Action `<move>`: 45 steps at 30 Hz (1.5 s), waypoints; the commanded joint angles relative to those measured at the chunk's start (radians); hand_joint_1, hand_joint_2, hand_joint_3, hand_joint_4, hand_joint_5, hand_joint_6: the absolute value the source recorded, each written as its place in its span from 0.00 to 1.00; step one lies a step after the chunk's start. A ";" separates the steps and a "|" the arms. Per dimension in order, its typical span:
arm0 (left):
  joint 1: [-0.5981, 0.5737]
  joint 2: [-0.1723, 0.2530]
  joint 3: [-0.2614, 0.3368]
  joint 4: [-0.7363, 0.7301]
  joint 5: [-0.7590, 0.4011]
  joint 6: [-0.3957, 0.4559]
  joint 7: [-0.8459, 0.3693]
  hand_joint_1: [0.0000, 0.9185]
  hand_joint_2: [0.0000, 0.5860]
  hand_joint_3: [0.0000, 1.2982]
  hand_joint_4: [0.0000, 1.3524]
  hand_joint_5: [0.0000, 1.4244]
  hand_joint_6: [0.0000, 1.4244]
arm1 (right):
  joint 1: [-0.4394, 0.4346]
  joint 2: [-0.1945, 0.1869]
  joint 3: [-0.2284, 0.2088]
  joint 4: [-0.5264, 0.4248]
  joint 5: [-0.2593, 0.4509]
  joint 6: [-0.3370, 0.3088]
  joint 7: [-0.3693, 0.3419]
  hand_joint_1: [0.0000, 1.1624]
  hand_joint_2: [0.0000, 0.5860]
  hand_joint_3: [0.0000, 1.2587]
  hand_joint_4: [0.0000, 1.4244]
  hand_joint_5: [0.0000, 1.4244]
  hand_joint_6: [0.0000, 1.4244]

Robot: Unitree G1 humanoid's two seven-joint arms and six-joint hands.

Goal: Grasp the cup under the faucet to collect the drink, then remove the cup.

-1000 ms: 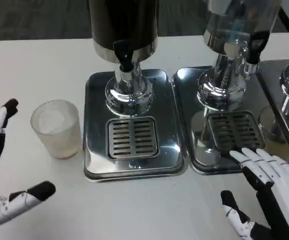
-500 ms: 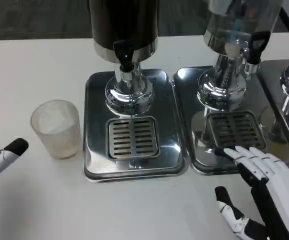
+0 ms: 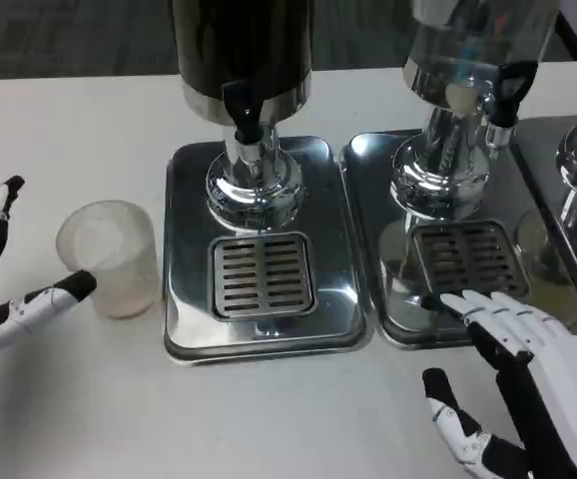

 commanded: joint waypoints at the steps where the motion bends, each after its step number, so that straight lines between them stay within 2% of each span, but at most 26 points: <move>1: -0.054 0.017 -0.044 0.068 0.014 -0.009 0.019 0.08 0.00 0.00 0.00 0.07 0.16 | 0.005 0.010 0.006 -0.014 0.004 0.002 -0.002 0.38 0.77 0.22 0.15 0.14 0.16; 14: -0.168 0.012 -0.147 0.196 0.021 -0.008 0.022 0.10 0.00 0.00 0.00 0.09 0.18 | 0.002 0.019 0.018 -0.017 0.007 0.000 0.006 0.38 0.77 0.23 0.16 0.15 0.18; 33: -0.283 -0.025 -0.247 0.319 0.020 -0.022 0.017 0.12 0.01 0.00 0.00 0.13 0.20 | 0.005 0.024 0.022 -0.021 0.016 0.003 0.018 0.38 0.77 0.25 0.17 0.16 0.20; 45: -0.319 -0.026 -0.297 0.337 0.044 -0.005 0.041 0.24 0.04 0.00 0.00 0.17 0.24 | 0.007 0.033 0.027 -0.017 0.032 0.008 0.028 0.38 0.77 0.25 0.17 0.16 0.21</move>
